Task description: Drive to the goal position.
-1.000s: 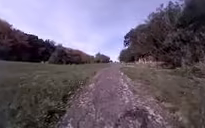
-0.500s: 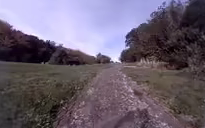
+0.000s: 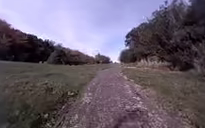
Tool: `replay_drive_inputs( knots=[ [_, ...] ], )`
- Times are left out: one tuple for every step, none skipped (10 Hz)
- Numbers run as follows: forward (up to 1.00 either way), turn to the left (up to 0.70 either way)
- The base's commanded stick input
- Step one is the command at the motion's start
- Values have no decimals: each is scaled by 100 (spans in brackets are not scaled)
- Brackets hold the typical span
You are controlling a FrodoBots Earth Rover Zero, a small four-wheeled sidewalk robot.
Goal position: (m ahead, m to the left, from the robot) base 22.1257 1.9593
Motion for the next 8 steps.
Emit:
replay_drive_inputs(
  knots=[
    [85, 0],
    [85, 0],
    [85, 0],
    [85, 0],
    [85, -3],
    [85, -13],
    [85, -23],
    [85, -27]
  ],
)
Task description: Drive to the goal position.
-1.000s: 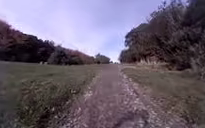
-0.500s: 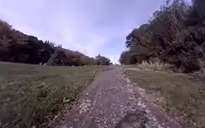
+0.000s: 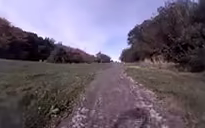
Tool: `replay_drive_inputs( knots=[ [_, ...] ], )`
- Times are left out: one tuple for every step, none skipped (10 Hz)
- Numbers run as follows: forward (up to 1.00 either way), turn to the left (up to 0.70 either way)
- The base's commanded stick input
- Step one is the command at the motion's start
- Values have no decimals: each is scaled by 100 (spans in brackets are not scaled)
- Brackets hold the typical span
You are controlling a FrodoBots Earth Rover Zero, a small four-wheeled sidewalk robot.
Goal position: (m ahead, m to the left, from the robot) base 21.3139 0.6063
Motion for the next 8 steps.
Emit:
replay_drive_inputs(
  knots=[
    [85, -7],
    [85, 0],
    [85, 0],
    [85, 0],
    [85, 0],
    [85, 0],
    [85, 0],
    [85, 0]
  ],
)
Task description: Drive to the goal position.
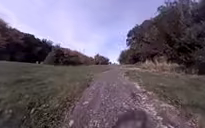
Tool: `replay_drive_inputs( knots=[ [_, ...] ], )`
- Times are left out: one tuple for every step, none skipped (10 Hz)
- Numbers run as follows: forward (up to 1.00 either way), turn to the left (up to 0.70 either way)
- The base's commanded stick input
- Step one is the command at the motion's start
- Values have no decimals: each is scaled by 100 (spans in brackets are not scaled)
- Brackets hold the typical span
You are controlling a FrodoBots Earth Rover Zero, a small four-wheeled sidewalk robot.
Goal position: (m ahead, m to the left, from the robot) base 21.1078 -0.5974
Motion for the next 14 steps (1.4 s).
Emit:
replay_drive_inputs(
  knots=[
    [85, 0],
    [85, 0],
    [85, 0],
    [85, 0],
    [85, 0],
    [85, 0],
    [85, -10],
    [85, -22],
    [85, -34],
    [85, -34],
    [85, -2],
    [85, 0],
    [85, 0],
    [85, 0]
  ],
)
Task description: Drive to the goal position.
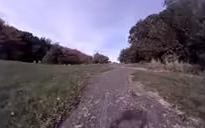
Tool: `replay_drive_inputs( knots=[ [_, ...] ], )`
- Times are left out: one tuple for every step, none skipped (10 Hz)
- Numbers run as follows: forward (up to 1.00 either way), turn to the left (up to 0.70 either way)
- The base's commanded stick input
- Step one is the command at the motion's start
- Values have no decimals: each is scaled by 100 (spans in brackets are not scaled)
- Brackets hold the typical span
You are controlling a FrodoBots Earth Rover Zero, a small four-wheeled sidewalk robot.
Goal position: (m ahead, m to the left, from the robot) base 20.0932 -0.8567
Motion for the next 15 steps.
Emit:
replay_drive_inputs(
  knots=[
    [85, 0],
    [85, 0],
    [85, 0],
    [85, 0],
    [85, 0],
    [85, 0],
    [85, 0],
    [85, 0],
    [85, 0],
    [85, 0],
    [85, 0],
    [85, 0],
    [85, 0],
    [85, 0],
    [85, 0]
  ],
)
